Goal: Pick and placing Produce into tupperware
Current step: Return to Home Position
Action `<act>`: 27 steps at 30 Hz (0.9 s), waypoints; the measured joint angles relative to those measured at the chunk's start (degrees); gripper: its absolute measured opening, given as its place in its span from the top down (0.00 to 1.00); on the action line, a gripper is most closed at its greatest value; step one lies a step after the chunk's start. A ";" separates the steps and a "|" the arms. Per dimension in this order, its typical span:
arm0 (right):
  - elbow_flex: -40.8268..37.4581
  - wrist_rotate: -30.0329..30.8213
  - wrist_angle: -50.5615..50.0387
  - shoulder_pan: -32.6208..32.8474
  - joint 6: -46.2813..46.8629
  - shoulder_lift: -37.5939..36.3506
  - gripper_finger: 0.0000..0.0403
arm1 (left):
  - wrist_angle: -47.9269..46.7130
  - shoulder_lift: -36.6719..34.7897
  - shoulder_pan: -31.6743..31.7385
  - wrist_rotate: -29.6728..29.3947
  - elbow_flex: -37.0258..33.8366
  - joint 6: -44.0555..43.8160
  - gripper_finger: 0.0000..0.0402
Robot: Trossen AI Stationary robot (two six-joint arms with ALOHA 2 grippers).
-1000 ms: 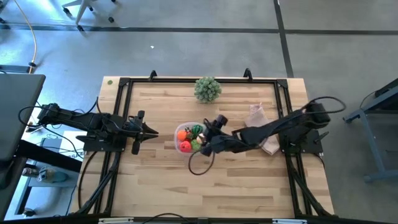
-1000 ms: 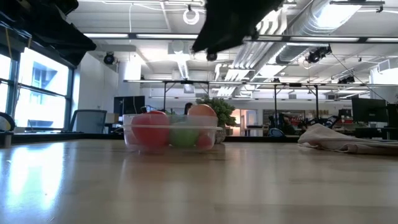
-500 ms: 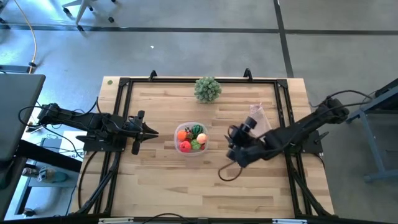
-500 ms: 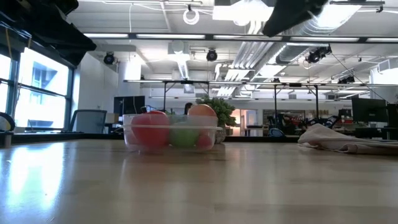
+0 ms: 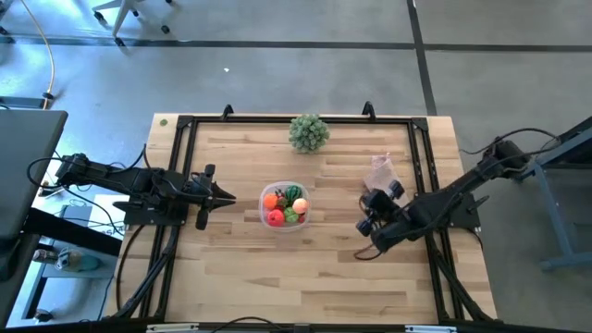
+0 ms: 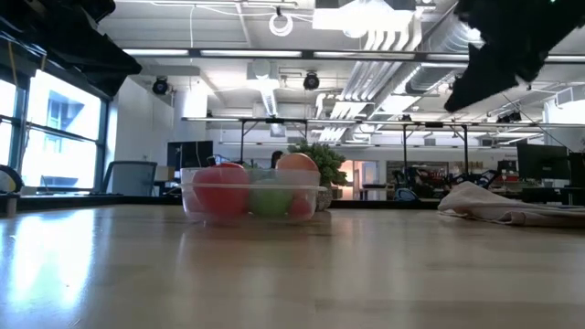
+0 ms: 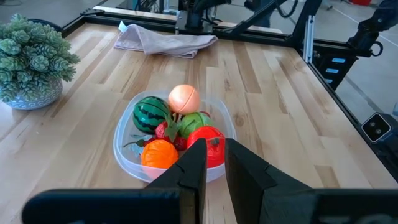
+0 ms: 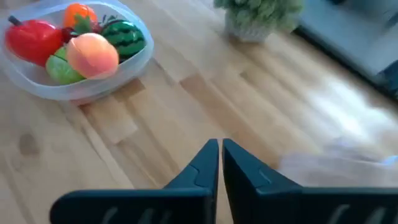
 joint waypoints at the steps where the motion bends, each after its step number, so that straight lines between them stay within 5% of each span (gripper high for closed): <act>1: -2.63 -0.83 4.33 -0.92 -1.80 -1.80 0.96 | -0.01 0.00 -0.02 0.01 0.01 0.00 0.88; 5: -12.67 -8.98 30.74 -7.12 -21.93 -9.17 0.99 | -0.01 -0.01 -0.01 0.01 0.00 -0.01 0.88; 10: -19.21 -33.39 59.54 -21.19 -48.79 -19.00 1.00 | 0.01 0.00 -0.01 0.01 -0.01 0.00 0.88; 18: -16.59 -60.79 62.88 -39.24 -61.49 -35.21 1.00 | 0.01 0.01 0.00 0.00 -0.01 -0.01 0.88; 22: -16.43 -62.55 58.92 -42.21 -63.57 -42.52 1.00 | 0.01 -0.01 -0.02 0.00 -0.01 0.01 0.88; 27: -16.43 -56.27 55.04 -42.65 -63.81 -49.57 1.00 | 0.01 0.00 0.00 0.01 0.00 0.00 0.88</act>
